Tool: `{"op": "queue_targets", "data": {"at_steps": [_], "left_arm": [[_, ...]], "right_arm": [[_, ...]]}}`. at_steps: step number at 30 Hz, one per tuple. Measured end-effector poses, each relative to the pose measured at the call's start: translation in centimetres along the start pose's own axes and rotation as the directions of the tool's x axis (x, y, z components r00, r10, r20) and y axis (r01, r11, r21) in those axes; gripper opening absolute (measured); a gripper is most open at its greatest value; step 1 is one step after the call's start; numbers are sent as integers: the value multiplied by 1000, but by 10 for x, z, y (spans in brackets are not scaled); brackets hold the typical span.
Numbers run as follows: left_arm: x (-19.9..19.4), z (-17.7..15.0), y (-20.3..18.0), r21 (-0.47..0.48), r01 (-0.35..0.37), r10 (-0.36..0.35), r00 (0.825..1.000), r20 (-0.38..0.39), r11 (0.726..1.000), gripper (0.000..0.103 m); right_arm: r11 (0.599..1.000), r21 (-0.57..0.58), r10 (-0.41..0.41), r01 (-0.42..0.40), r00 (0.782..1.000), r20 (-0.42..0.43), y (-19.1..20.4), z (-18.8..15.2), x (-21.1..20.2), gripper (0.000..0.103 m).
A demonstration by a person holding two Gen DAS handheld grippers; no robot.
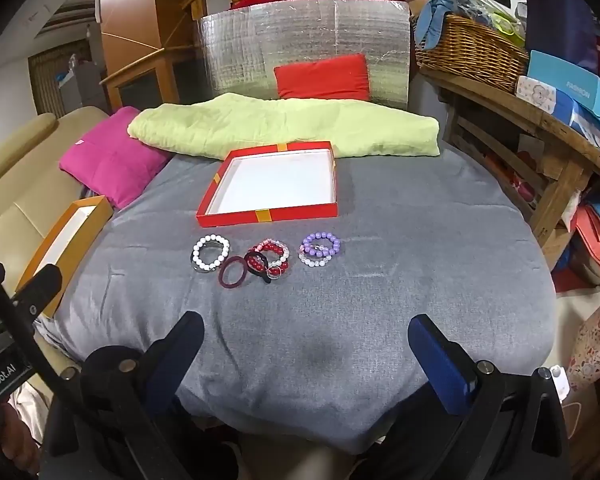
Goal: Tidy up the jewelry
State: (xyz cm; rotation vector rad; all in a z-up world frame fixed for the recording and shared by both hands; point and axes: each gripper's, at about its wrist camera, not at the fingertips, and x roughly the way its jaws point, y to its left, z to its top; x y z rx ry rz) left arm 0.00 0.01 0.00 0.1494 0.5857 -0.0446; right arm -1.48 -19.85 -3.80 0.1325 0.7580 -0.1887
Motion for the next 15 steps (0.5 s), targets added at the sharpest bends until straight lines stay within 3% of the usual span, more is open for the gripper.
{"op": "queue_targets", "data": {"at_steps": [15], "left_arm": [[1,1,6,12,-8,8,1000,-2,1000,103]], "right_arm": [[1000,-6,0,0,1000,-6,3,1,2,103]]}}
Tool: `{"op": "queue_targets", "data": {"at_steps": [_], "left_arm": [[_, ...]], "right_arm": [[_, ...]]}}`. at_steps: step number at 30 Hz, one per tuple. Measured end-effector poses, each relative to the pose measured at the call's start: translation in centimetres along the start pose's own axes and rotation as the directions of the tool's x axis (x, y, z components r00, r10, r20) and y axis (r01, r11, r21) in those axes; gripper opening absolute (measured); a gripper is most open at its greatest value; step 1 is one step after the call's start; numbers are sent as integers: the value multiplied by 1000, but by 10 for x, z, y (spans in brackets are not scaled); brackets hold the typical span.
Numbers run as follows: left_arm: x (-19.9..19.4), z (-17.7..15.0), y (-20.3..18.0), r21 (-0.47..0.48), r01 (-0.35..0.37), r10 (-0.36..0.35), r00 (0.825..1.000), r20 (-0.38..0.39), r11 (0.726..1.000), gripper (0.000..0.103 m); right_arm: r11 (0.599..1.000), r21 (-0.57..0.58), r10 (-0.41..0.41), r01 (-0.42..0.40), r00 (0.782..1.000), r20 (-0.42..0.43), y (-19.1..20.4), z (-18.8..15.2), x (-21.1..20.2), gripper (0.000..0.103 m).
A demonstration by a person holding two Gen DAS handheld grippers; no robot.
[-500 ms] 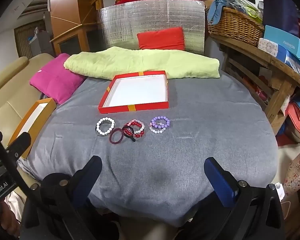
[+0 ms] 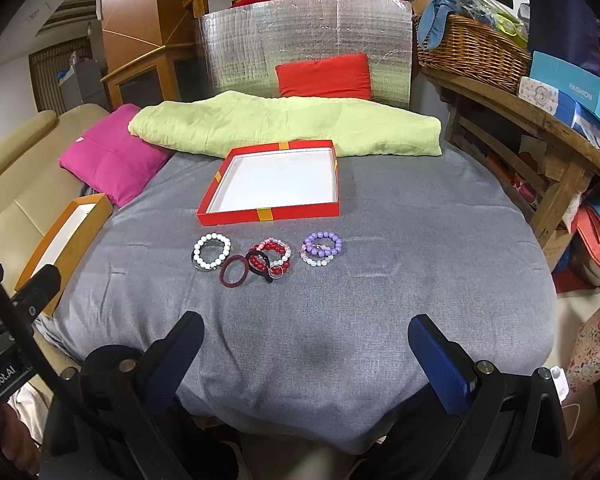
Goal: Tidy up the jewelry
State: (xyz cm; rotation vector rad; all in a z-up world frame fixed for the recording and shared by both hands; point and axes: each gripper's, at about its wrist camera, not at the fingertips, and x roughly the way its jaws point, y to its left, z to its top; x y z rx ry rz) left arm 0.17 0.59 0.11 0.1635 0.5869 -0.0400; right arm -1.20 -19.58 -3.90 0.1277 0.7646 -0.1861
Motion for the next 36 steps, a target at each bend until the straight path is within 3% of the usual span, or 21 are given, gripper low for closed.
{"op": "queue_targets", "data": {"at_steps": [26,30,34,36], "left_arm": [[15,-10,-2,-39,10,-9,1000,11,999,103],[38,-10,3,-59,76,-78,997,-26,995,103],[82,-13,14,-105,168,-181,975,-131,980,103],[104,-12,16,-108,163,-175,977,-123,981,103]], "right_arm": [[1000,-24,-1,0,999,-34,7,1,19,103],[1000,-24,15,-16,998,-59,6,4,35,103],[997,11,76,-75,992,-104,-13,11,71,103],[992,61,114,-107,985,-128,-29,14,90,103]]}}
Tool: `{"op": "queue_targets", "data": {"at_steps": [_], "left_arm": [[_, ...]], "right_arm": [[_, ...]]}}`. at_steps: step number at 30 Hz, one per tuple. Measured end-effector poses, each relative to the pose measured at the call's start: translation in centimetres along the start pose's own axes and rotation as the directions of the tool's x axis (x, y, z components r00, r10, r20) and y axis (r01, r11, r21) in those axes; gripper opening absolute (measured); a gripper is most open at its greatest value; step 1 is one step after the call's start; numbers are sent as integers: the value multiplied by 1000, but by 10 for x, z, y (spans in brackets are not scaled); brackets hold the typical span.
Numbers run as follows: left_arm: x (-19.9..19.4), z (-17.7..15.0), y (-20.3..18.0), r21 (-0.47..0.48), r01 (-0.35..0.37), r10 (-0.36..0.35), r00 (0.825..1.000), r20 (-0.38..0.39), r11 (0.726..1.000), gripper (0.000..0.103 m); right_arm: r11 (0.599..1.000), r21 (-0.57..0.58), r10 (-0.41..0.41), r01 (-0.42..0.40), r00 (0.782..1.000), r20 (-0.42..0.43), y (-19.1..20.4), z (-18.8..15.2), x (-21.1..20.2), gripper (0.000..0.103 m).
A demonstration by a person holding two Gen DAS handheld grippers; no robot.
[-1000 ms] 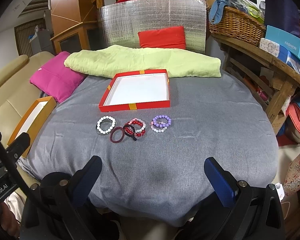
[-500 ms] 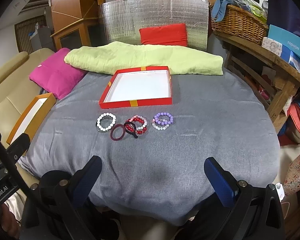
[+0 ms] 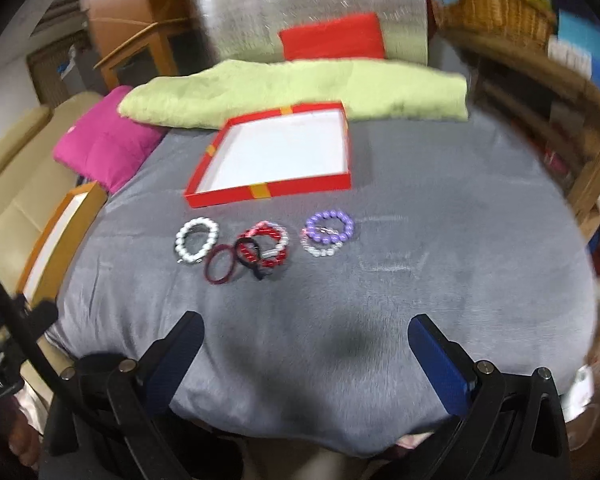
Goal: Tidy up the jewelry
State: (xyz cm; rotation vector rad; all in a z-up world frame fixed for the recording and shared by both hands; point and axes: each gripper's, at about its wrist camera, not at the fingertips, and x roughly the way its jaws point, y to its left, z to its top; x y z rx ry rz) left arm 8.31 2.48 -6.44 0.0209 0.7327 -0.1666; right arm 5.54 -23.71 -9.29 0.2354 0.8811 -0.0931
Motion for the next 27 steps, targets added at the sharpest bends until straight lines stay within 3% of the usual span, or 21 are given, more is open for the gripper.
{"op": "queue_targets", "data": {"at_steps": [1,3,6,12,16,18,21,23,26,27], "left_arm": [[12,0,2,-4,-10,10,1000,-9,1000,103],[34,-5,3,-17,-18,16,995,-97,1000,103],[56,-10,3,-10,-14,12,981,-193,1000,103],[88,-6,-16,11,81,-76,969,-237,997,103],[111,-4,-33,9,145,-137,950,-281,989,86],[121,-2,-39,12,158,-147,944,-296,987,85],[137,0,-51,13,184,-170,932,-321,983,72],[150,0,-59,21,198,-179,920,-348,980,69],[162,-1,-66,23,208,-186,914,-361,978,63],[163,-1,-67,26,210,-187,915,-358,977,56]], "right_arm": [[999,24,26,-25,1000,-9,-10,4,10,103],[996,62,61,-59,997,-44,-28,12,33,101],[992,76,104,-99,992,-71,-41,25,61,90],[985,87,158,-151,985,-73,-58,55,109,64],[963,174,225,-205,969,-100,-73,64,129,59],[947,221,260,-233,960,-101,-78,67,137,57],[941,230,277,-247,954,-112,-79,71,144,53],[935,243,297,-259,946,-131,-82,73,151,52],[920,282,320,-271,937,-142,-89,76,160,42],[920,285,320,-270,937,-143,-90,77,162,36]]}}
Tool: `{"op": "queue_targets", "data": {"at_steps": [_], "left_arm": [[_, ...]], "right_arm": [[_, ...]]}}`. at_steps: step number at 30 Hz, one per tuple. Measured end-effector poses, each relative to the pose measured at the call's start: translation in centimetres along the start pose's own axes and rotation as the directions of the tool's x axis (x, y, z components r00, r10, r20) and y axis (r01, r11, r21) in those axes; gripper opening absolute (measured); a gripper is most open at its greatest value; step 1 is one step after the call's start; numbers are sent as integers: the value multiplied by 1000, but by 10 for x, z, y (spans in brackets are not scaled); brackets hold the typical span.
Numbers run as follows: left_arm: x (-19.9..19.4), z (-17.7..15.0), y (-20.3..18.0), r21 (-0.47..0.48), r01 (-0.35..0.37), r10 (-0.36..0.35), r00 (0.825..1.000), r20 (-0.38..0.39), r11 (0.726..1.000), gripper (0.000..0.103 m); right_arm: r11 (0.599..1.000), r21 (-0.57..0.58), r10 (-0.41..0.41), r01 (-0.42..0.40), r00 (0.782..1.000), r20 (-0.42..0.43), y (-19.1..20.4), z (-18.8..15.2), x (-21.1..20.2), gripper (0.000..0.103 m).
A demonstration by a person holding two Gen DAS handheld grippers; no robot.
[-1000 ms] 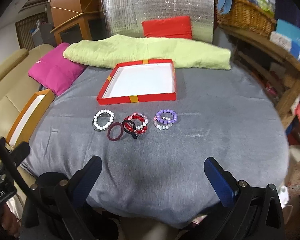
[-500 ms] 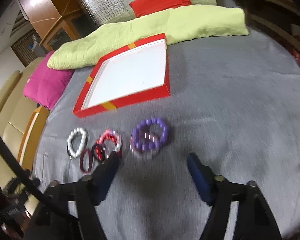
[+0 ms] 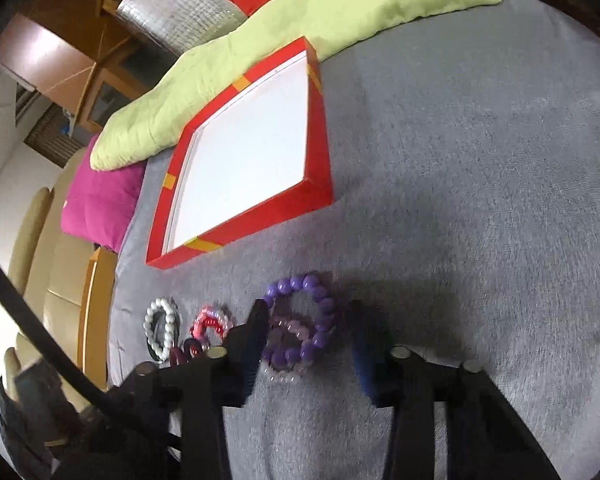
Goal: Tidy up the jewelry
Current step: 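Grasp the dark red bangle with the left tool while the right tool grasps the purple bead bracelet, then carry both bracelets into the red box and open both tools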
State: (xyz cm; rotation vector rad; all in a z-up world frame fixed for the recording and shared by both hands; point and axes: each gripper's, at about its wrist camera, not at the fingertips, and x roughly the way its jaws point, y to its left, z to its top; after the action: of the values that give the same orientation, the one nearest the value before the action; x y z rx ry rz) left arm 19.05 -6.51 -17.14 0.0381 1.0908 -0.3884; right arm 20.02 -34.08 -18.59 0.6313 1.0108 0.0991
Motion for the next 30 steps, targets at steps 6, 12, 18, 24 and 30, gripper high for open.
{"op": "queue_targets", "data": {"at_steps": [6,12,18,24,30], "left_arm": [[3,0,-10,43,14,-15,1000,24,999,16],[-4,-5,-11,61,40,-44,998,52,997,8],[-31,3,-8,81,38,-47,992,118,996,7],[-48,28,-11,126,9,-29,987,161,992,7],[-48,73,-4,153,-55,26,983,182,987,7]], "right_arm": [[999,-43,-15,14,1000,-26,3,2,6,11],[995,-94,-13,15,1000,20,13,3,-2,9],[995,-99,25,-18,998,66,16,7,-12,9],[992,-101,85,-75,991,98,22,15,-19,9],[984,-108,156,-142,979,131,31,28,-25,9]]}}
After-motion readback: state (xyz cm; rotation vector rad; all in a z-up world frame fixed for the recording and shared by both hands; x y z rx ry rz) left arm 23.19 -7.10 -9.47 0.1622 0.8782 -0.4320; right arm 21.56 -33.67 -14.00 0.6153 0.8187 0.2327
